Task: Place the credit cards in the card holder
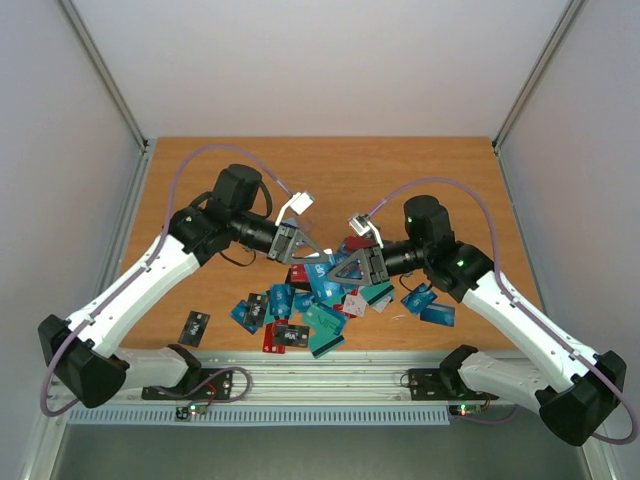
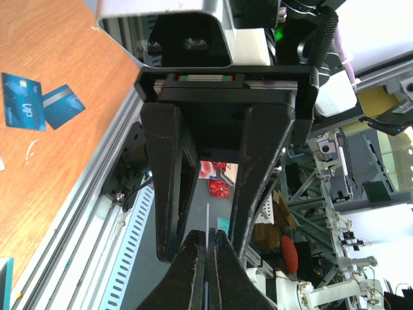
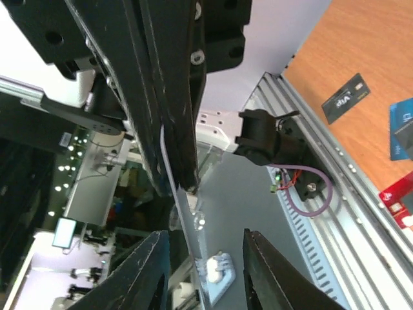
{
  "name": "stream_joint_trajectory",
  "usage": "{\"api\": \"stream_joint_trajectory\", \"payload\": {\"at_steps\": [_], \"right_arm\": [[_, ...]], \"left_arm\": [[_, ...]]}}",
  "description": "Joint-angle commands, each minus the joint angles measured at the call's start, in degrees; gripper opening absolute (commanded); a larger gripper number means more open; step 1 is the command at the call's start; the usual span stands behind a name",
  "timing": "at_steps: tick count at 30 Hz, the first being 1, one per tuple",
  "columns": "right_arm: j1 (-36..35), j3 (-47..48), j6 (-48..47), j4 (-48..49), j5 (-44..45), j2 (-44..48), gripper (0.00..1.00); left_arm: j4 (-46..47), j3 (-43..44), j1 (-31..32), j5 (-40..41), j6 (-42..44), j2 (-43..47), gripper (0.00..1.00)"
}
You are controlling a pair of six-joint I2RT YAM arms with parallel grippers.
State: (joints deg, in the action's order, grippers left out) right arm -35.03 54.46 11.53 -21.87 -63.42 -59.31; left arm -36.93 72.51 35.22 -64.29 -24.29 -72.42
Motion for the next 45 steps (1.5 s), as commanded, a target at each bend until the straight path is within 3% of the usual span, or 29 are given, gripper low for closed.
{"api": "stream_joint_trajectory", "payload": {"at_steps": [1,7,10,13,15,19,24,37,45], "right_arm": [[-0.1,-0.2,6.6,9.5,-3.7,-0.6,0.28],[-0.2,-0.9,8.4,12.3,-4.6,-0.9,0.05],[-0.2,-1.1,9.6,13.2,-4.0,-0.7,0.01],[-0.2,-0.6,10.1,12.9,-1.1,-0.5,0.01],[-0.2,-0.5,11.6,13.6,1.5,-0.5,0.01],[-0.2,-0.3,14.6,16.8,6.6,-0.1,0.01],[-0.1,1.8,16.5,19.9,10.7,-1.1,0.01],[-0.1,6.2,20.0,28.3,7.4,-6.9,0.01],[0.3,7.2,20.5,30.1,4.5,-8.3,0.01]], "left_arm": [[7.1,-0.3,1.2,-2.1,-3.7,-0.6,0.00],[7.2,0.2,1.5,0.4,-3.9,-1.1,0.00],[7.6,0.3,1.4,3.3,-4.2,-0.8,0.07],[10.0,-0.7,1.3,8.9,-6.7,0.9,0.30],[12.6,-2.1,0.6,13.3,-8.8,3.3,0.53],[23.3,-8.4,-0.8,20.9,-16.1,9.0,0.72],[39.3,-18.3,-1.3,23.3,-30.3,15.1,0.71],[40.2,-19.3,-1.6,20.7,-33.3,17.1,0.33],[37.5,-18.9,-2.5,18.1,-33.3,19.1,0.36]]}}
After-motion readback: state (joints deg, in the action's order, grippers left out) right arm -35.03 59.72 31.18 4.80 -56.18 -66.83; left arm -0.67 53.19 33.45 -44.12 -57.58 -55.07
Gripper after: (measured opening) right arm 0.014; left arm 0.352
